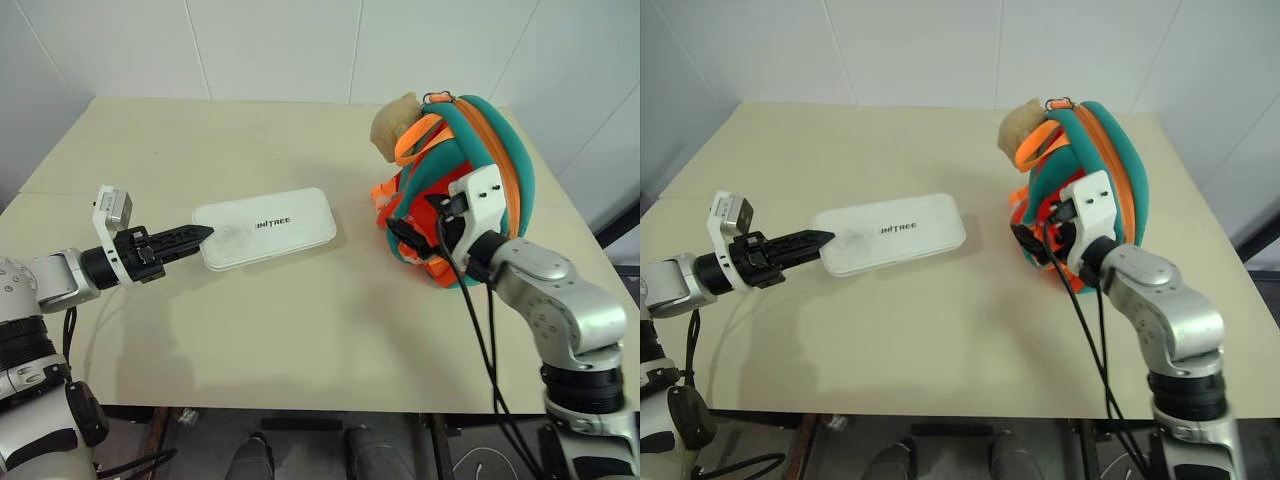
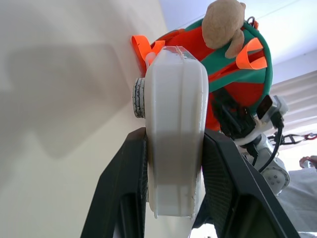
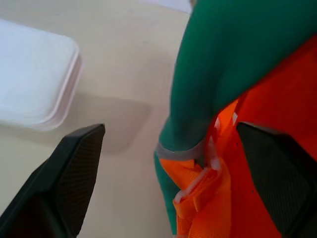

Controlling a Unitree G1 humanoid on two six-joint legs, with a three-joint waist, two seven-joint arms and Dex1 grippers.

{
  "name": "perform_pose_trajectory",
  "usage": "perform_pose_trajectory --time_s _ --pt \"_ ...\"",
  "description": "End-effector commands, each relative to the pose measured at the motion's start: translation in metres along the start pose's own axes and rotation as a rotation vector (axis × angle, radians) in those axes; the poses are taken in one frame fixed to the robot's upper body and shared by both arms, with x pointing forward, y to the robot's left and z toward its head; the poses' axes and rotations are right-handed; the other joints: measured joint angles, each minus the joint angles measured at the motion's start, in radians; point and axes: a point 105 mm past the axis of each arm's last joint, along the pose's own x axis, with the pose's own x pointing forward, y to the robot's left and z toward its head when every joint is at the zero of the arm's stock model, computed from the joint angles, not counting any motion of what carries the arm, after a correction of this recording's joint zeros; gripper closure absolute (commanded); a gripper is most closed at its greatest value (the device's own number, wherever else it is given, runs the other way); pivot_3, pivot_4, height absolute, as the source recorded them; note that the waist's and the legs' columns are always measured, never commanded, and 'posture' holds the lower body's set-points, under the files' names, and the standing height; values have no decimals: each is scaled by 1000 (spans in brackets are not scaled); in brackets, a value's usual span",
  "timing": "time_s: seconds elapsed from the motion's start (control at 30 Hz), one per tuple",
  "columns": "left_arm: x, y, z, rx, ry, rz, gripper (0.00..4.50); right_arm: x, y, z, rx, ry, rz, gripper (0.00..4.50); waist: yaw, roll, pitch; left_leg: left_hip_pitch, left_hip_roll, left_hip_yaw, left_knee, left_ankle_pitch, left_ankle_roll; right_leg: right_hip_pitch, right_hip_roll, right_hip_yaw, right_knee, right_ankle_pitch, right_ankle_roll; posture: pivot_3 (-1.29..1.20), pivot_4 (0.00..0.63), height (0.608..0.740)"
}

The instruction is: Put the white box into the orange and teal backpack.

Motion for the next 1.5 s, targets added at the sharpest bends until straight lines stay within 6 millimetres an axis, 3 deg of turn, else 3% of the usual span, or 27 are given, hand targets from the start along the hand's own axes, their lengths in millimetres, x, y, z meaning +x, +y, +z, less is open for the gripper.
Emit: perform_pose_trajectory --time_s 0.03,0.23,0.3,0.53,0.67,0.73,0.9,1.17,1.23,1.3,1.5 --pt "-1 -15 7 46 -21 -53 3278 13 0 19 -1 -109 -80 0 0 0 0 0 0 0 0 0 0 0 0 0 0 0 0 0 150 740" --pt "-5 -15 6 52 -31 -47 3278 31 3 22 51 -176 -148 0 1 0 0 -1 0 0 -1 0 0 -1 0 0 0 0 0 0 150 740" --pt "-8 -15 6 52 -41 -44 3278 35 4 28 75 -211 -165 387 0 0 0 -1 0 0 -1 0 -1 -2 0 0 0 0 0 0 150 740" --pt "-14 -16 6 58 -78 -35 3278 39 -1 43 170 -263 -145 2677 -2 0 0 -1 0 0 -2 0 -1 -2 -1 0 1 0 0 0 150 740" --pt "-18 -15 16 78 -128 -15 3278 46 10 63 283 -310 -4 4059 -6 0 0 0 0 0 -2 1 -1 -3 0 0 2 0 0 0 150 740" --pt "-21 -15 21 87 -148 -6 3278 48 17 72 303 -329 64 4499 -8 0 0 0 0 0 -2 1 -1 -3 0 0 2 0 0 0 150 740" --pt "-31 -20 38 138 -196 15 3278 37 61 100 337 -350 412 4500 -16 0 0 -1 0 0 -3 1 -1 -4 0 0 2 0 0 0 150 740" --pt "-54 -24 61 207 -266 82 3278 8 102 102 247 -306 773 4500 -30 0 0 -2 1 2 -6 1 -1 -7 -1 0 1 0 -1 0 150 740" --pt "-65 -27 71 237 -295 112 3278 -15 113 105 197 -294 941 4500 -28 0 0 -2 1 2 -7 1 -1 -7 0 0 1 -1 -2 0 150 740" --pt "-73 -28 77 257 -313 130 3278 -31 118 105 161 -277 1048 4500 -27 0 0 -3 1 2 -7 1 -1 -7 -1 0 0 -1 -2 0 150 740" --pt "-82 -26 82 273 -318 139 3281 -56 118 109 132 -243 1198 4500 -23 0 0 -3 1 2 -6 0 -1 -7 -1 -1 0 -1 -3 0 150 740"
